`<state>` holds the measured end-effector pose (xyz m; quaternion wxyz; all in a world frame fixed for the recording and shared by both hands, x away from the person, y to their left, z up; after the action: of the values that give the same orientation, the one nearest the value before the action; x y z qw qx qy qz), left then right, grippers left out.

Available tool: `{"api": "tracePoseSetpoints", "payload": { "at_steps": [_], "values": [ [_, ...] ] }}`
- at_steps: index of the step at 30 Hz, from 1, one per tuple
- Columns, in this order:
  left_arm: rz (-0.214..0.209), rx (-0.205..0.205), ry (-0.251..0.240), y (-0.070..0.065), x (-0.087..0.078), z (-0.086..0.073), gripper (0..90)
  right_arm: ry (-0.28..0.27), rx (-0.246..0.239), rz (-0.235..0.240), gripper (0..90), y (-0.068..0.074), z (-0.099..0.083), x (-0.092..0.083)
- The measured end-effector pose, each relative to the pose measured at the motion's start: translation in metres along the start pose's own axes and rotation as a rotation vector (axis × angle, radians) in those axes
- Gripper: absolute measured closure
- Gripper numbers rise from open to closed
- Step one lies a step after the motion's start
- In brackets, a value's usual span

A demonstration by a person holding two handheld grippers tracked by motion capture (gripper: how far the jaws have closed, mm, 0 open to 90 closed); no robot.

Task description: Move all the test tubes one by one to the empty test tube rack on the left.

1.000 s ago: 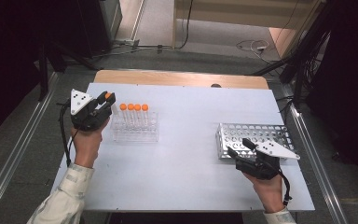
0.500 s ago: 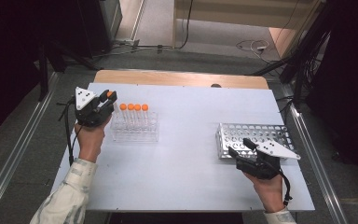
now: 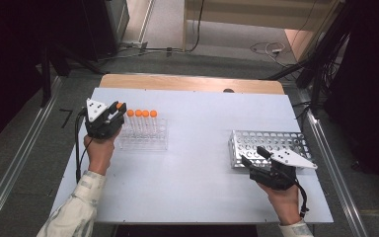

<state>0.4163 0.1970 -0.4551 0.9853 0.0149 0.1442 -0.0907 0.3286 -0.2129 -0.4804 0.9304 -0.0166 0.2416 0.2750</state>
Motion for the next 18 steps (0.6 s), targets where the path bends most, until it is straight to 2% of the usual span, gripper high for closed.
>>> {"api": "tracePoseSetpoints", "payload": {
  "at_steps": [2, 7, 18],
  "values": [
    [-0.003, 0.005, 0.010, -0.0006, 0.0012, -0.0022, 68.6, 0.001, 0.002, 0.000, 31.8, 0.0001, -0.0002, 0.0002],
    [-0.010, -0.013, 0.005, -0.0020, 0.0018, -0.0012, 61.6, 0.003, 0.004, 0.000, 31.8, 0.0000, -0.0005, 0.0003],
    [-0.021, -0.044, -0.005, -0.0020, -0.0047, 0.0022, 55.8, 0.000, 0.007, -0.006, 31.8, -0.0028, -0.0004, 0.0002]
  ]
}}
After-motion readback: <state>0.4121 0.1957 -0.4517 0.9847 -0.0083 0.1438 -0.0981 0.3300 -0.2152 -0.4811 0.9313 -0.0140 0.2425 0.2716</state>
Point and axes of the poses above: each handheld gripper's, and its own axes: x roughly forward along the jaws, z roughly out of its top, y roughly to its left, the point moved 10 cm from there along x, roughly forward along the jaws, and after that the axes turned 4 degrees about x, right-handed, at the moved point
